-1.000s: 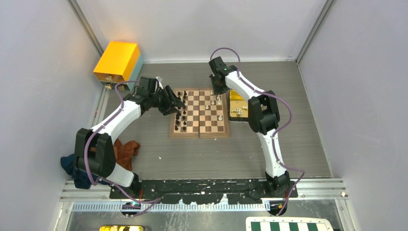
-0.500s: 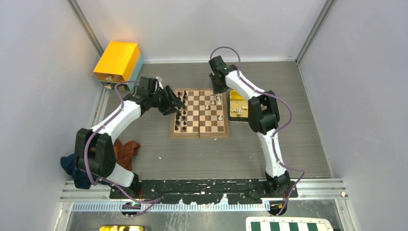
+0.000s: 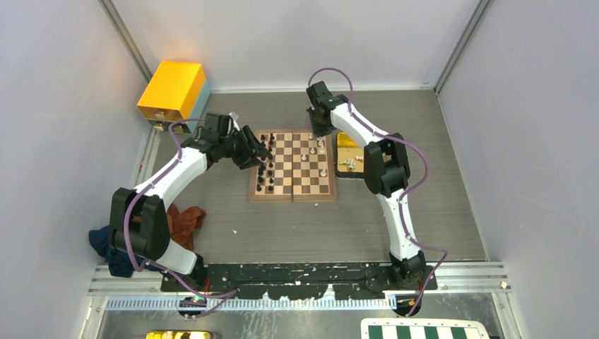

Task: Set up the chess pieces on the board
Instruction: Pick up the chess piece from the chessboard.

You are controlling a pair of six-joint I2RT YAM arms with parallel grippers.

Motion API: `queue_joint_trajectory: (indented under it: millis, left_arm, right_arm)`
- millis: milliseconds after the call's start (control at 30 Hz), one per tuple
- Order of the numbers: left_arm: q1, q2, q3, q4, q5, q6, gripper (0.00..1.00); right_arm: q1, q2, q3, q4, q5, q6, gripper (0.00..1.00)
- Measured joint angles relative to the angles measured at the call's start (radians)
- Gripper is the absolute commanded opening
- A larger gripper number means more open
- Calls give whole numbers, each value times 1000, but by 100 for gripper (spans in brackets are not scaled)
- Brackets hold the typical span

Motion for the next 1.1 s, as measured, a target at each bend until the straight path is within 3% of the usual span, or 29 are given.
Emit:
queue_joint_trajectory:
  millis: [1100]
  left_arm:
    - [0,5,0,0,0,0,50]
  right_arm:
    - [0,-5,0,16,-10,-5,8]
